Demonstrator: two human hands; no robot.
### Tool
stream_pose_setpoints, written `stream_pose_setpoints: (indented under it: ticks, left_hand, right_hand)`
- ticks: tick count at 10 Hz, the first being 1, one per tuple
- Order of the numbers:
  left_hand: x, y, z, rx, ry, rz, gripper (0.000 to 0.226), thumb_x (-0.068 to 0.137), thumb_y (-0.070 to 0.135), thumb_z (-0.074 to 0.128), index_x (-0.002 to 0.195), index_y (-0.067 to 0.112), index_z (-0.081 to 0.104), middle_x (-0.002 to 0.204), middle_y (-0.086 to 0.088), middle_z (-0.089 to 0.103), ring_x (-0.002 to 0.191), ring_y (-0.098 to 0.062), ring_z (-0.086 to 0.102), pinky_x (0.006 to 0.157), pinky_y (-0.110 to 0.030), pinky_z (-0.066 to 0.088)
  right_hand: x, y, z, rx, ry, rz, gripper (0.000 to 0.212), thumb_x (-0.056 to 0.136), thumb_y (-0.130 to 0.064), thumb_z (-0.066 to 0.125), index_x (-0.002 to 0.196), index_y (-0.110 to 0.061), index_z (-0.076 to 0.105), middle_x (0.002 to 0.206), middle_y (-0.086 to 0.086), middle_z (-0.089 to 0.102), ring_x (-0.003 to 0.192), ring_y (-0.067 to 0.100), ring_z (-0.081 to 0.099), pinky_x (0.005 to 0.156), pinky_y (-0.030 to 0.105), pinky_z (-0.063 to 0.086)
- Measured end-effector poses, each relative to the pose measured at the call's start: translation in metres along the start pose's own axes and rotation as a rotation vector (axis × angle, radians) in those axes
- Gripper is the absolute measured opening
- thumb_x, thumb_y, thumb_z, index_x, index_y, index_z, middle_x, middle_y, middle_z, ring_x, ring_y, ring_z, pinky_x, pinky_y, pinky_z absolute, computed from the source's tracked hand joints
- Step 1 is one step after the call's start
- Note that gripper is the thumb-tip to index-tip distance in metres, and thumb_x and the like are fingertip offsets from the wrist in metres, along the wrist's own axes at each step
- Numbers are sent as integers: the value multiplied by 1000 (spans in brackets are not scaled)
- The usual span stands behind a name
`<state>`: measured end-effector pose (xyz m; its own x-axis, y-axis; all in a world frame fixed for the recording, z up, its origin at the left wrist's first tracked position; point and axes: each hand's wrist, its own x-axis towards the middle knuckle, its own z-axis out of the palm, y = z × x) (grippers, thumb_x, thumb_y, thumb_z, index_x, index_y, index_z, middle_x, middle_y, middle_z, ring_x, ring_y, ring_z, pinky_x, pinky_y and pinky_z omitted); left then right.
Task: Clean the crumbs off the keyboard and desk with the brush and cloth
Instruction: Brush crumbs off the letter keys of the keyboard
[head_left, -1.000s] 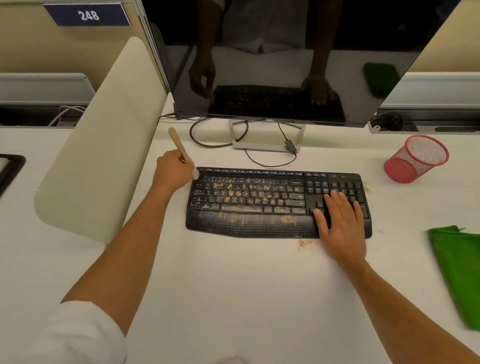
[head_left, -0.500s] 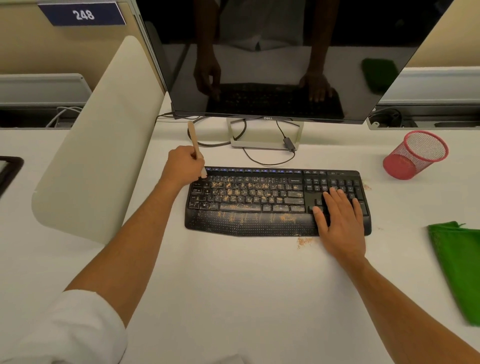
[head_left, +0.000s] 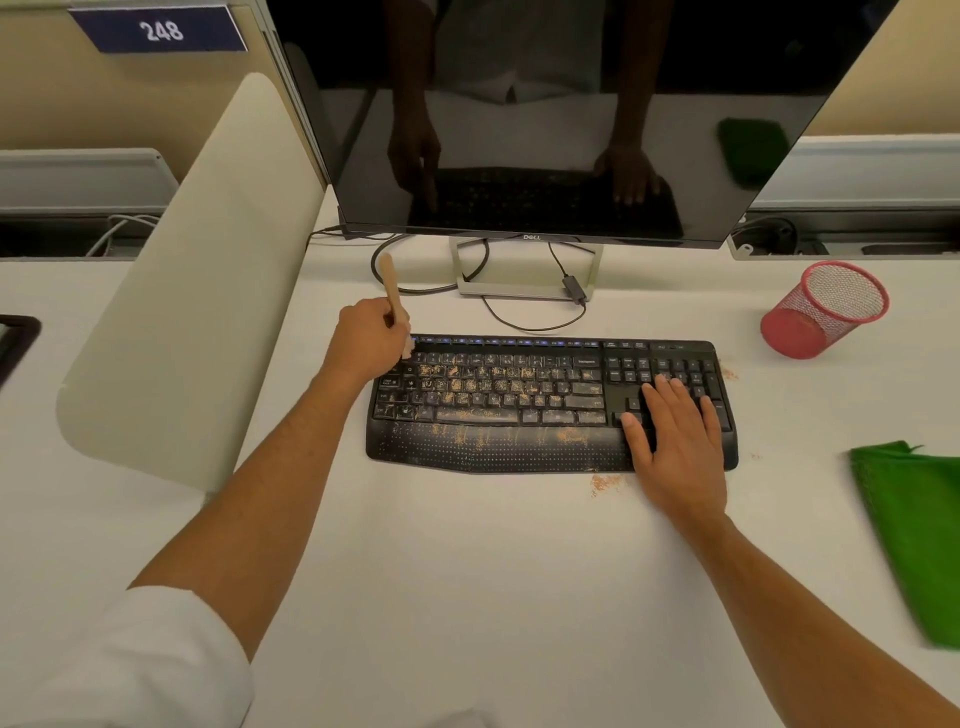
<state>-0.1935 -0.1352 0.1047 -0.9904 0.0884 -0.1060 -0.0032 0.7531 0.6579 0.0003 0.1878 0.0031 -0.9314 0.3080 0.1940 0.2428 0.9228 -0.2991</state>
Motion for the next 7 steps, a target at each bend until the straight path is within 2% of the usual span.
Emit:
stream_pose_setpoints:
  ticks: [1,2,4,5,6,7]
  left_hand:
    - [-4,-3,5,116,-78,-32,21,96,16,56,99,-1,69,92,-15,69,84,-31,67,73,-40,57]
    - [2,1,-1,187,-180,-76,18,93,13,58,97,-1,69,91,-15,69,82,-30,68,73,-40,57]
    - [-2,8,6,114,33,8,20,97,14,54,101,-1,66,85,-8,62,76,-23,60,66,-34,49]
    - [-2,7,9,193,-134,-73,18,94,13,59,101,-2,66,96,-14,68,80,-26,63,64,-35,51]
    - [5,11,4,335,-281,-125,20,89,7,65,106,-1,67,108,-18,67,87,-27,62,60,-31,48]
    - [5,18,4,243,-142,-56,11,91,8,58,96,1,65,99,-17,68,82,-28,64,60,-32,48]
  right_hand:
    - [-1,0,0,9,-4,-2,65,102,-54,27,147,-13,48,155,6,44,149,20,28,126,42,8]
    - [0,0,1,2,-6,1,65,102,-54,27,147,-13,47,155,6,44,149,20,28,126,42,8]
    - [1,0,1,6,-6,4,65,102,-54,26,147,-13,47,154,7,45,149,20,29,126,43,9]
    - [0,1,1,7,-10,4,65,102,-54,26,147,-13,47,154,7,45,149,21,29,126,44,9]
    - [1,1,1,-2,-12,5,65,102,-54,26,147,-13,47,155,6,44,149,20,29,126,43,8]
    - [1,0,1,11,-17,7,65,102,-54,26,148,-13,47,155,6,44,150,20,28,126,44,9]
